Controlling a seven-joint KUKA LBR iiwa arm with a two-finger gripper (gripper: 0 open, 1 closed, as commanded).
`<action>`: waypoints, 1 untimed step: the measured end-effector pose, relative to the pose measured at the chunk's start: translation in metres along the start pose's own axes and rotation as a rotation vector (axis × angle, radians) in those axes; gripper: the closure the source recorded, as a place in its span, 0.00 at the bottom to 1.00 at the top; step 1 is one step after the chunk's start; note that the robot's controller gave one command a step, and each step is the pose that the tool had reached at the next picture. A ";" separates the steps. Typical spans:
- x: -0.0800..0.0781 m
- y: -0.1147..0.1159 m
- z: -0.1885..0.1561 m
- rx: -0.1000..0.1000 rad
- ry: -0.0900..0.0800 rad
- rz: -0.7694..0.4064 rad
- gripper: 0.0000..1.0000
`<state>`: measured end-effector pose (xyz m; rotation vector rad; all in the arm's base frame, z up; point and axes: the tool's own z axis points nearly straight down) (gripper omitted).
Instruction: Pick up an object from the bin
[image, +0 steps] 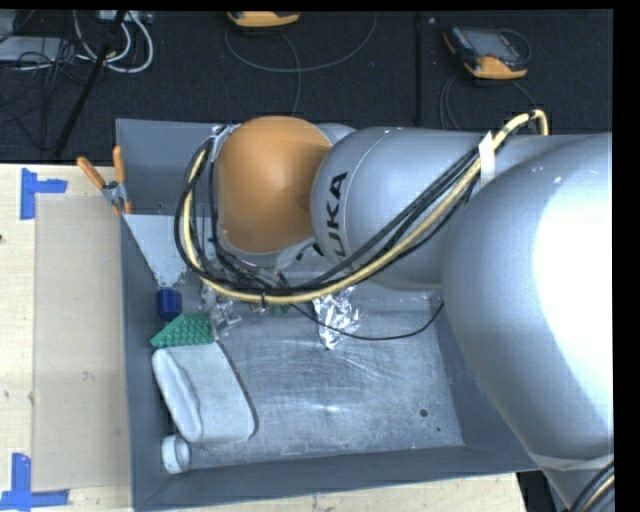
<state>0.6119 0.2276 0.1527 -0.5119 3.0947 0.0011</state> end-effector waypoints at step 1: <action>0.004 0.012 0.020 0.003 -0.009 0.000 1.00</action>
Offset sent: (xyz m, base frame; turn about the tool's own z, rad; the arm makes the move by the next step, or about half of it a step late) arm -0.0134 0.0105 -0.0282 0.0005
